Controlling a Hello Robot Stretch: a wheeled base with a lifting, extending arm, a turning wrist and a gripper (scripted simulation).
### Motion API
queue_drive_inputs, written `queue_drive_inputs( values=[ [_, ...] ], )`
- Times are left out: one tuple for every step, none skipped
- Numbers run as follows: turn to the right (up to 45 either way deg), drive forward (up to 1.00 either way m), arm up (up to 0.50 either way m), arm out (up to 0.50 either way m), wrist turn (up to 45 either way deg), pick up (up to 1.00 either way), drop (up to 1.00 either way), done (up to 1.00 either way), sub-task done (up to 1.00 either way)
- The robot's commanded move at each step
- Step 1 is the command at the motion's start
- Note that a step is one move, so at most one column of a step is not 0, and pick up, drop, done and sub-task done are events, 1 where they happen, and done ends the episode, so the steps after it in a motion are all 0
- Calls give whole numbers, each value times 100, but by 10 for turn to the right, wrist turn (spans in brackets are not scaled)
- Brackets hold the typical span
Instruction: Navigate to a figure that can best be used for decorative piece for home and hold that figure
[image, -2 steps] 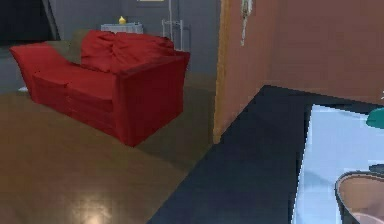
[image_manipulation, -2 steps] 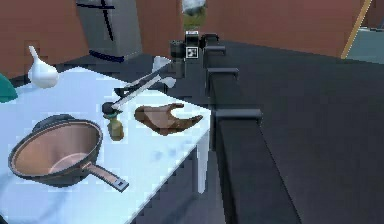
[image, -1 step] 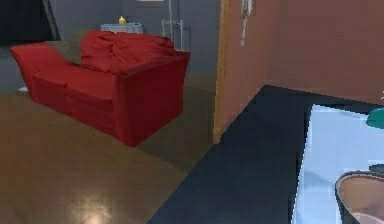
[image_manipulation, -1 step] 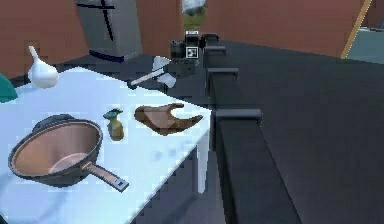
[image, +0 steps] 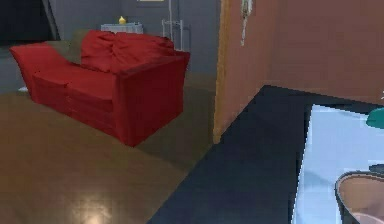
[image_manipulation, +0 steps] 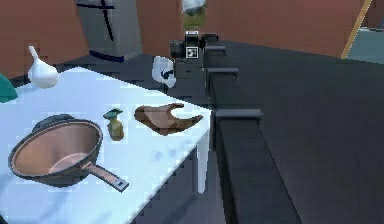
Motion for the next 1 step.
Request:
queue_drive_inputs(
  values=[
    [0, 0, -22, 0, 0, 0, 0, 0, 0]
  ],
)
